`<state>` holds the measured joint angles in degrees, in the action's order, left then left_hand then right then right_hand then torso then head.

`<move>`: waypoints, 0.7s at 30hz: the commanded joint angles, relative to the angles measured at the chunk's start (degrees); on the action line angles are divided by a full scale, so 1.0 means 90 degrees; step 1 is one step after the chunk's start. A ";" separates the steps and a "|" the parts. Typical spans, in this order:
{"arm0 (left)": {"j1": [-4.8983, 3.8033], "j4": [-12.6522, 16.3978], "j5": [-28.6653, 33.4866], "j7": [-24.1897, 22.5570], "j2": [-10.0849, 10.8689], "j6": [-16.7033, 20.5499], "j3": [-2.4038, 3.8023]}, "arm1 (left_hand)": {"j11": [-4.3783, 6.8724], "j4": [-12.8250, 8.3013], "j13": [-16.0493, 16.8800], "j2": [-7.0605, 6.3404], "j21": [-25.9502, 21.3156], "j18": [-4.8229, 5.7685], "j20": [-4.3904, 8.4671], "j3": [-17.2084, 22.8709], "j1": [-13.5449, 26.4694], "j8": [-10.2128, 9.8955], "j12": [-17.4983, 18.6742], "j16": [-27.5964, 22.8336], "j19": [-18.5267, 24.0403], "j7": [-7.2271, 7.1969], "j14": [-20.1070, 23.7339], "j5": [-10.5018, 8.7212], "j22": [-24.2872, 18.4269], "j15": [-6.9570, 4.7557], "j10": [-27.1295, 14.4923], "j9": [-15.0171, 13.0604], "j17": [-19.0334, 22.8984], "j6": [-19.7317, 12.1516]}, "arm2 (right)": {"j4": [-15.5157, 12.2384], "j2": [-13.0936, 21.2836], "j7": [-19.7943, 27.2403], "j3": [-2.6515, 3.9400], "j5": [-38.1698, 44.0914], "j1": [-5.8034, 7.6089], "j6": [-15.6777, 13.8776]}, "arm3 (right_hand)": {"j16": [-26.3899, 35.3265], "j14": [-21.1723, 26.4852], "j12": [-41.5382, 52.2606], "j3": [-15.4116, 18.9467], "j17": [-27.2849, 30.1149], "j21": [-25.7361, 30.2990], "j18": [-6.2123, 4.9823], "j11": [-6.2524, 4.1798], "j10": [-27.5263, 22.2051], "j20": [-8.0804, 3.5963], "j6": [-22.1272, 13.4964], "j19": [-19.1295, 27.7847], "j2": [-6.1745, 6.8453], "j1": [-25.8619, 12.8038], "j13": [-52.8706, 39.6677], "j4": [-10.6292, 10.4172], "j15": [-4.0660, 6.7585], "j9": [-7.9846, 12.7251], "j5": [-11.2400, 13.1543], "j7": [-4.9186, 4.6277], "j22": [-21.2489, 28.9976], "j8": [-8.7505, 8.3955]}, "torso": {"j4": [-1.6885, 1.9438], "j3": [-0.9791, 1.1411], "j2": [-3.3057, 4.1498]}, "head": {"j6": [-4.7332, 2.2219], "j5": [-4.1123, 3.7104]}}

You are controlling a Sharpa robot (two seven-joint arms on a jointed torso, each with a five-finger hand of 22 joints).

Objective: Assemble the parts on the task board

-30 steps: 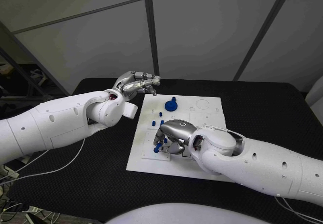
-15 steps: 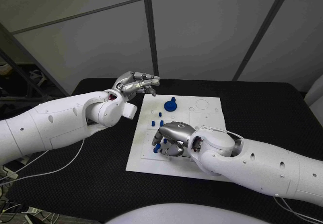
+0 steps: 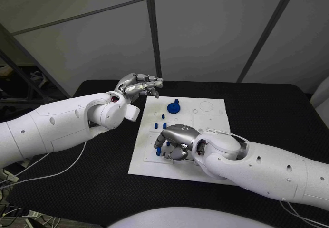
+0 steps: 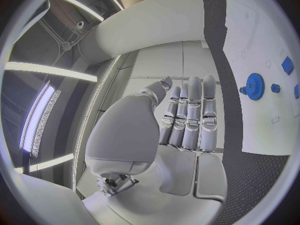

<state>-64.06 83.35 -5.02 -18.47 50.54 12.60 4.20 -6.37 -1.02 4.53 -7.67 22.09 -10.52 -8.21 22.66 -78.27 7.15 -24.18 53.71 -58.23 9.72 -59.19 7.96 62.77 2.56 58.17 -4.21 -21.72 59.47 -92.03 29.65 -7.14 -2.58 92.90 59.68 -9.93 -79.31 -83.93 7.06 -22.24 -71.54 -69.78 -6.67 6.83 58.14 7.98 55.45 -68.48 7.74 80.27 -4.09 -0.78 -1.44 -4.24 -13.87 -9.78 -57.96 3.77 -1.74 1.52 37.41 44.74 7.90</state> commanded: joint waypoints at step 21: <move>-0.0007 -0.0030 0.0006 0.0041 -0.0017 -0.0111 0.0001 | 0.0008 0.0002 -0.0010 0.0075 -0.0038 0.0014 -0.0009 -0.0050 -0.0018 -0.0031 -0.0036 -0.0040 -0.0036 0.0008 0.0051 0.0008 -0.0016 -0.0014 -0.0054 0.0005 0.0013 -0.0040 | -0.0322 0.0368 0.0406 0.0004 -0.0246 0.0008 -0.1401 | 0.0082 -0.0175 0.0250 0.0449 0.0140 0.0221 -0.0080 0.0027 -0.0390 0.0025 -0.0618 0.0188 0.0040 -0.0042 0.0004 0.0014 -0.0080 0.0012 -0.0003 0.0115 0.0242 0.0014 | -0.0010 0.0002 -0.0007 | -0.0045 -0.0053</move>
<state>-64.06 83.10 -5.02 -18.10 50.41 12.39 4.18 -6.37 -1.02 4.53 -7.45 22.09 -10.52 -8.21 22.66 -78.49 7.15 -24.18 53.71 -58.23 9.72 -59.19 7.96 62.71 2.55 58.17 -4.21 -21.68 59.47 -94.48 32.63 -6.16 -2.58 92.24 59.67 -16.43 -78.53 -83.93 9.20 -18.40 -70.22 -68.03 -6.67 7.05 54.64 8.07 49.87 -66.94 8.20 79.82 -3.97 -0.66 -1.85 -4.04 -13.86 -8.36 -55.78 3.77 -1.82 1.55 37.41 44.46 7.61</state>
